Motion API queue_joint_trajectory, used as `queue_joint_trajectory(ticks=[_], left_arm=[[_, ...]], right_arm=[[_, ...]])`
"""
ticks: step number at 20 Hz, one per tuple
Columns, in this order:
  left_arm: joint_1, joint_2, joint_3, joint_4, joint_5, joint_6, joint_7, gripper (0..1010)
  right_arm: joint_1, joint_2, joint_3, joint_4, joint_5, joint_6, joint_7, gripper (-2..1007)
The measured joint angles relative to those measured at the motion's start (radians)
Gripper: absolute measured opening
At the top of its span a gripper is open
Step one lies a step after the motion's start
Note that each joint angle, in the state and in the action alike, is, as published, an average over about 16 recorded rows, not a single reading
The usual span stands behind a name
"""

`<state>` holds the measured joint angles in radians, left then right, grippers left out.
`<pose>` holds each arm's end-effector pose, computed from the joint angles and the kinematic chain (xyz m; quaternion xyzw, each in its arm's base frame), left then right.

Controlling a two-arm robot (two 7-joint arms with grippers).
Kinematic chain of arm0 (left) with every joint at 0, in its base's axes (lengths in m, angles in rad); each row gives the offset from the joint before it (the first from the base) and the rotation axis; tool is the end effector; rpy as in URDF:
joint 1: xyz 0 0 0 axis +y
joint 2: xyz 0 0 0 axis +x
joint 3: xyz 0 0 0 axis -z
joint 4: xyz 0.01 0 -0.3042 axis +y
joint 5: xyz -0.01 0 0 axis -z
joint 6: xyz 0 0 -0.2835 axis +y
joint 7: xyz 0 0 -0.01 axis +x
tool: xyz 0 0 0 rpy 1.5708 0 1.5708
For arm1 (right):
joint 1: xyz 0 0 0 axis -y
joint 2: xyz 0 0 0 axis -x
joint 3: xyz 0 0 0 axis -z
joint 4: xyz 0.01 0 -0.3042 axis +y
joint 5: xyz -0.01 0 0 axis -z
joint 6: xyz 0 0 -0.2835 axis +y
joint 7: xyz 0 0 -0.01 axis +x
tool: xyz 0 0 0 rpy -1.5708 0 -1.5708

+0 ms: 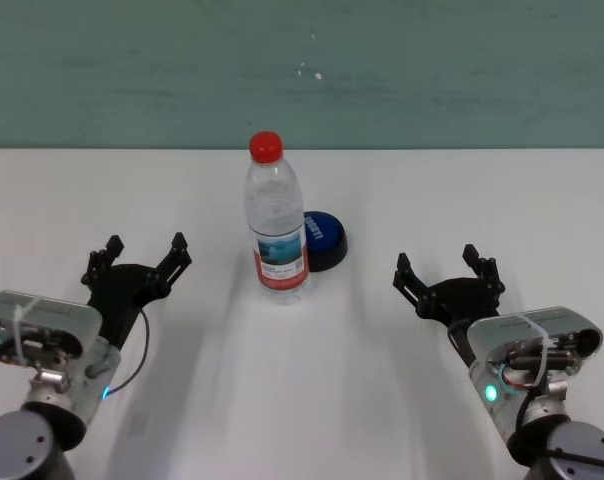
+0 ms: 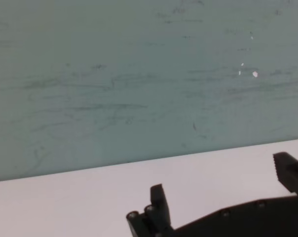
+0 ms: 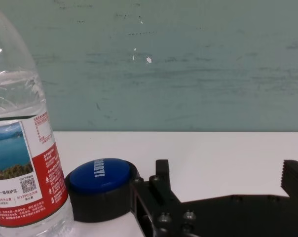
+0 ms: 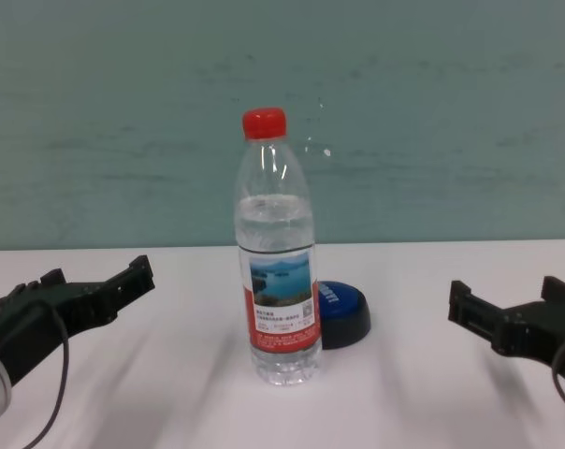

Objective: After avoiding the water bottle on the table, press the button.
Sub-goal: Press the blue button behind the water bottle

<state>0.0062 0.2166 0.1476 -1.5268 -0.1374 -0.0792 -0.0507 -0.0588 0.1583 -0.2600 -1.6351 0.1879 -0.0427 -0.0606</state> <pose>0.2975 0.0267 -0.3301 0.0264 -0.0276 0.6357 0.7710 0.2750 0.0305 -0.3202 0.0183 0.0179 -0.6311 0.7753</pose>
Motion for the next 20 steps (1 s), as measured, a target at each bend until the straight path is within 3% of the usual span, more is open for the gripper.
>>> queue_joint_trajectory(ticks=[9, 20], left_arm=[[0.032, 0.011, -0.021, -0.042, 0.007, 0.009, -0.006, 1000], [0.170, 0.049, -0.100, -0.195, 0.038, 0.034, -0.024, 1000]], right_arm=[[0.000, 0.000, 0.000, 0.000, 0.000, 0.000, 0.000, 1004], [0.000, 0.000, 0.000, 0.000, 0.000, 0.000, 0.000, 1004]])
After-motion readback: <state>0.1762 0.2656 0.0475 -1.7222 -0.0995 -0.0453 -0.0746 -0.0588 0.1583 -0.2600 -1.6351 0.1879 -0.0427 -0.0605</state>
